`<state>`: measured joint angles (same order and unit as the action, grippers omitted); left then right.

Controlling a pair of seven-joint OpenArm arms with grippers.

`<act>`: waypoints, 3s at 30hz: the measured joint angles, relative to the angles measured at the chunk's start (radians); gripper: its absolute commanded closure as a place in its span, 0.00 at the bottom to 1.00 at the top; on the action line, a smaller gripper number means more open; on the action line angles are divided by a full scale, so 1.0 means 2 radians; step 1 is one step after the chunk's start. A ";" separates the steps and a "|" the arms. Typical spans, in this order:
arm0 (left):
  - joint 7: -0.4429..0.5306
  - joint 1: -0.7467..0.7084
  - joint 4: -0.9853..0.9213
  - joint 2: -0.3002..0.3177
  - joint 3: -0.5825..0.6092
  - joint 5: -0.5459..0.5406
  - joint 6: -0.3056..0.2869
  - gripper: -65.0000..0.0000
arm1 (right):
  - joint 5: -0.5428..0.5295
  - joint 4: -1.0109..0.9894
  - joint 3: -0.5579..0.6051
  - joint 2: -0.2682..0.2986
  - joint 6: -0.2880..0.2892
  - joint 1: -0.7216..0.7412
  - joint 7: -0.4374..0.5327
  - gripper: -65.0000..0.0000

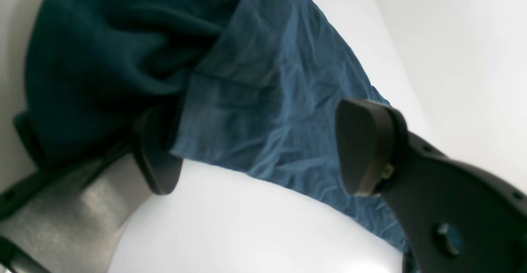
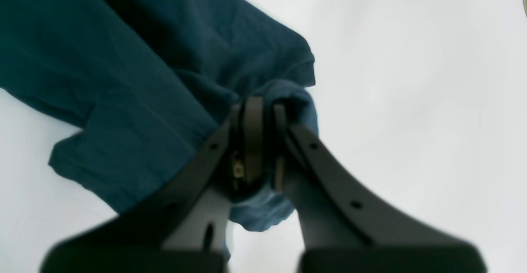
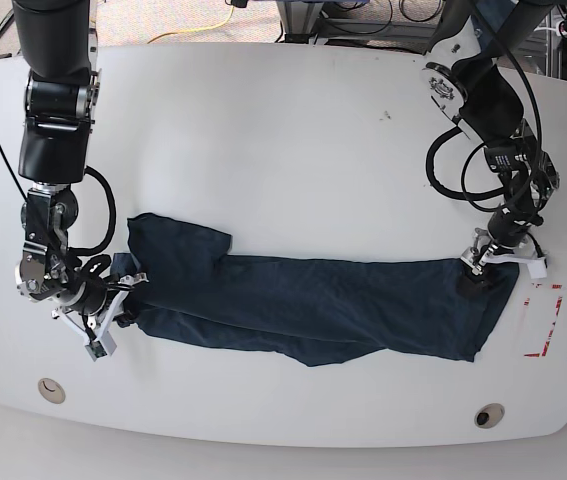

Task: Layout the t-shirt on the table in an organized manner, then fold the t-shirt properly
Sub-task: 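Lower the left gripper onto the shirt end and grasp it again, then lift the shirt strip with both grippers and swing it toward the robot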

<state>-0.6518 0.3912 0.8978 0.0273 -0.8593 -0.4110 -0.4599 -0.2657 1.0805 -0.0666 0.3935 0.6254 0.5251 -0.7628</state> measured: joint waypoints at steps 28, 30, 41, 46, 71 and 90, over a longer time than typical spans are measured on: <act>0.000 0.002 -0.002 -0.014 -0.002 0.014 0.009 0.65 | 0.000 0.000 0.000 0.000 0.000 0.000 0.000 1.00; 0.005 0.003 -0.003 -0.014 -0.001 0.017 0.009 0.67 | 0.000 0.000 0.000 0.000 0.000 0.000 0.000 1.00; 0.016 0.004 -0.005 -0.005 0.001 0.023 0.014 1.00 | 0.000 0.000 -0.001 0.000 0.000 0.000 0.000 1.00; 0.016 0.006 -0.006 -0.001 -0.001 0.027 0.020 1.00 | 0.000 0.000 -0.001 0.000 0.000 0.000 0.000 1.00; -0.079 -0.002 0.193 0.012 0.083 -0.015 0.016 1.00 | 0.000 0.139 -0.054 -0.003 0.000 -0.020 -0.072 1.00; -0.131 0.019 0.406 0.075 0.221 -0.017 0.013 1.00 | 0.000 0.287 -0.094 -0.010 0.002 -0.014 -0.145 1.00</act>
<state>-0.9131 0.4297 1.7088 0.1780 -0.4171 -0.4458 -0.4335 -0.2661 1.6539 -0.2539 0.3744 0.6292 0.4965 -1.0523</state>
